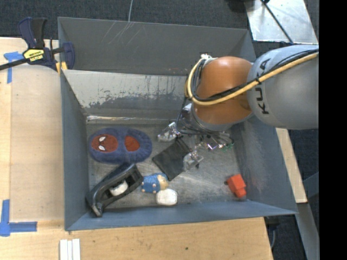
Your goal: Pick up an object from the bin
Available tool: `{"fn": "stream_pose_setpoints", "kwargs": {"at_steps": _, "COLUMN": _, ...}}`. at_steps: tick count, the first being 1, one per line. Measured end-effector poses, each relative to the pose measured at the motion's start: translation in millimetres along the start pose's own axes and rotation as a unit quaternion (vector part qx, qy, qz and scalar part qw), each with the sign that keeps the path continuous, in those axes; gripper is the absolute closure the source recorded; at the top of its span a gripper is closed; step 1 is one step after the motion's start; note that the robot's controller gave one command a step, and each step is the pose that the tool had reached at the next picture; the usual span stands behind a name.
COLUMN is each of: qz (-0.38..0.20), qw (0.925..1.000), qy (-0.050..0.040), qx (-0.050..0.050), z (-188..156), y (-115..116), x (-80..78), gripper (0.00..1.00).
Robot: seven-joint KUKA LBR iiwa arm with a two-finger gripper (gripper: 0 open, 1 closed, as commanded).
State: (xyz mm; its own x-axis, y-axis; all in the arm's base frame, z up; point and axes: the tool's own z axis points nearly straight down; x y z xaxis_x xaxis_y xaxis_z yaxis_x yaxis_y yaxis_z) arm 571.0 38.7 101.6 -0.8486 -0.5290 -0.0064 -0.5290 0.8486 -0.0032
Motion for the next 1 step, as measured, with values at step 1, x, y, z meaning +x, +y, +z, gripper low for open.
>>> {"fn": "stream_pose_setpoints", "kwargs": {"at_steps": 1, "qz": -0.005, "qw": 1.0, "qy": 0.001, "qx": -0.001, "z": 1.1, "y": -5.0, "x": 3.7, "gripper": 0.0}}
